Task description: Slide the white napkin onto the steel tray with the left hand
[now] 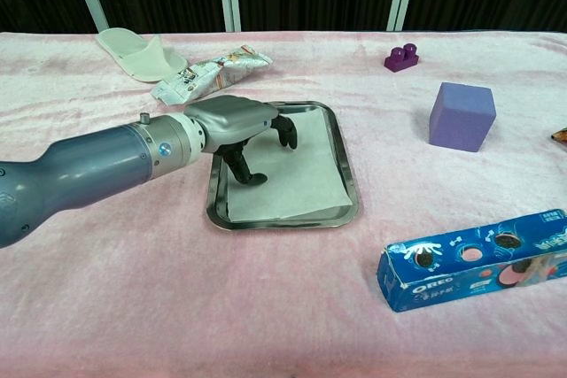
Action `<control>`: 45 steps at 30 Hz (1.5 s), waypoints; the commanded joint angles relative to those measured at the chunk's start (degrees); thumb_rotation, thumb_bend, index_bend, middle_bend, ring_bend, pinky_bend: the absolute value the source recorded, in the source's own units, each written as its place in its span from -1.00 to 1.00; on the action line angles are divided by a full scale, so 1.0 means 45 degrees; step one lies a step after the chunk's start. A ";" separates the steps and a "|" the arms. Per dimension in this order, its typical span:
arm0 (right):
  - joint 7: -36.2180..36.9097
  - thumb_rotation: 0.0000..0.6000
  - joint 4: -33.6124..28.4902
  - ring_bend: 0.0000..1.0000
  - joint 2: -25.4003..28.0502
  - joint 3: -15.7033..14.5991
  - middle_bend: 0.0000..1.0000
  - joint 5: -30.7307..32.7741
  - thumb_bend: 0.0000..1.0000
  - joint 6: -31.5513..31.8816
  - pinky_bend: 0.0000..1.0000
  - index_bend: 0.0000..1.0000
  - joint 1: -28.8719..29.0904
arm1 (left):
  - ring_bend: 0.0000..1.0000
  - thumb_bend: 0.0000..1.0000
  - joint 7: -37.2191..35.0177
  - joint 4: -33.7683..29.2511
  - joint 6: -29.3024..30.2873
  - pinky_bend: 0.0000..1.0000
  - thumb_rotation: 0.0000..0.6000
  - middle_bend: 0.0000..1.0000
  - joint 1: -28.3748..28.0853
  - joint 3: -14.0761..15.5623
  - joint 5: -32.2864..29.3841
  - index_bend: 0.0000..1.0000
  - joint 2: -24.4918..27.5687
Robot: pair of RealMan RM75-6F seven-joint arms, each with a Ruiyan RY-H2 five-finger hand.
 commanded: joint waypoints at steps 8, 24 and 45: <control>-0.0014 1.00 -0.0009 -0.91 0.0002 -0.0005 -1.00 0.0002 -0.39 0.0003 -0.70 -1.00 -0.0003 | -0.87 -0.33 -0.0186 0.0008 0.0092 -0.66 1.00 -0.49 -0.0016 0.0041 0.0288 -0.48 -0.0029; -0.0028 1.00 -0.0022 -0.91 -0.0012 0.0014 -1.00 0.0039 -0.39 0.0027 -0.70 -1.00 -0.0009 | -0.87 -0.33 -0.0546 0.0173 0.0031 -0.67 1.00 -0.49 -0.0068 0.0184 0.0856 -0.48 0.0138; -0.0055 1.00 0.0012 -0.91 -0.0016 0.0048 -1.00 0.0074 -0.39 0.0043 -0.70 -1.00 0.0001 | -0.88 -0.40 -0.1718 -0.1144 0.3172 -0.72 1.00 -0.60 0.0896 0.0531 0.3595 -0.55 0.2339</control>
